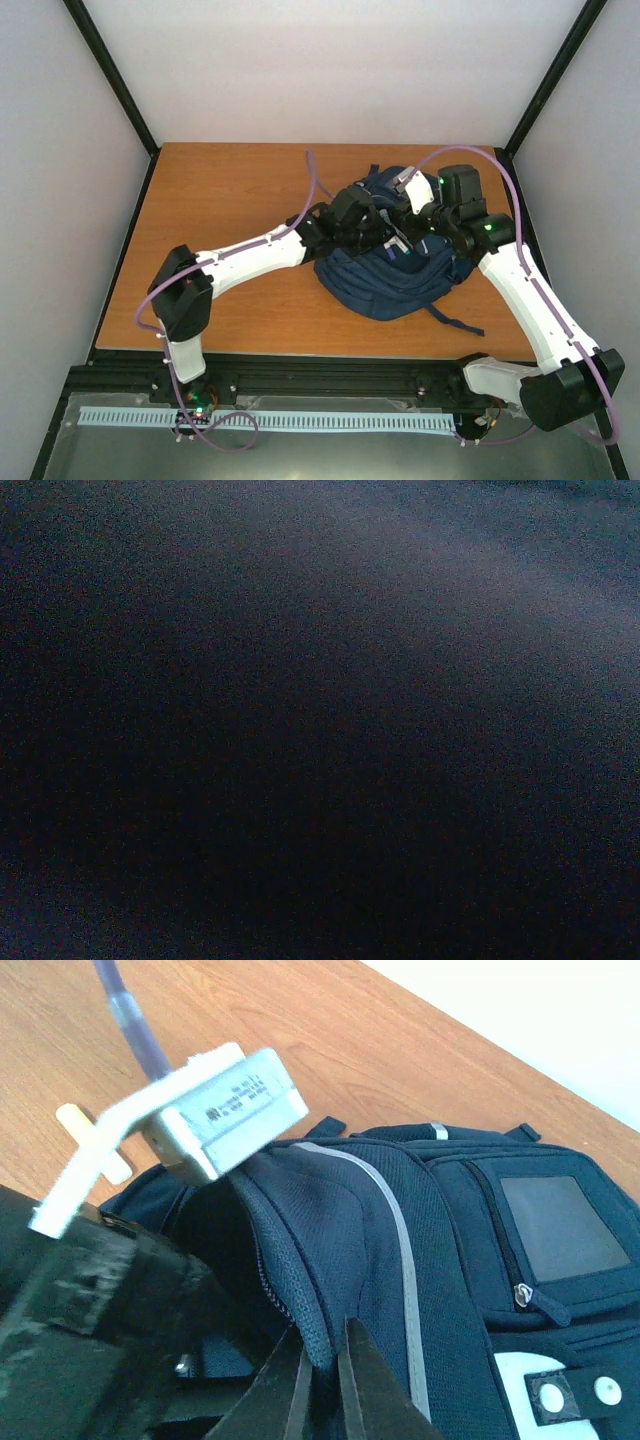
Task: Pack the student bag
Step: Place the stationery in the student bag.
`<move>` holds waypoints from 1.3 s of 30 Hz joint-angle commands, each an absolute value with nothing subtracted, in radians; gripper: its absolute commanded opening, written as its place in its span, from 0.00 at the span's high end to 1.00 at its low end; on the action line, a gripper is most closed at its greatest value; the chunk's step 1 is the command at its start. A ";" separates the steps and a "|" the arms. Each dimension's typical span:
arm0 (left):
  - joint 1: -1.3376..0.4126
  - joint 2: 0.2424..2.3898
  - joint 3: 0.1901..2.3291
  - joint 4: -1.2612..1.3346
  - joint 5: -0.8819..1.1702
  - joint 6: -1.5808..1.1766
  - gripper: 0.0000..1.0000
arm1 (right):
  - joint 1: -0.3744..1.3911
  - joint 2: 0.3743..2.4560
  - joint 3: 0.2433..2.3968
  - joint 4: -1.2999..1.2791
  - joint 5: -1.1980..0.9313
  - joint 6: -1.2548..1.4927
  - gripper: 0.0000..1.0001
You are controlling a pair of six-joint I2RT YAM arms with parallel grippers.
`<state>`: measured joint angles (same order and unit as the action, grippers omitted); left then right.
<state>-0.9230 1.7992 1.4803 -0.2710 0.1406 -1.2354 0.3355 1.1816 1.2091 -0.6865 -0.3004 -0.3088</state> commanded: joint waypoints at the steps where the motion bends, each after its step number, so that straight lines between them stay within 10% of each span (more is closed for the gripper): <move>1: -0.919 1.851 1.539 -0.279 0.144 -1.264 0.92 | 0.342 1.129 1.228 -0.490 -0.376 -0.284 0.97; 39: -0.948 1.414 1.161 -0.531 0.234 -0.594 0.00 | 0.294 1.045 1.024 -0.371 -0.327 -0.294 0.97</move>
<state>-0.9390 1.5166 1.2495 -0.3859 0.3119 -0.7349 0.3161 1.1034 1.0504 -0.5541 -0.3008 -0.3046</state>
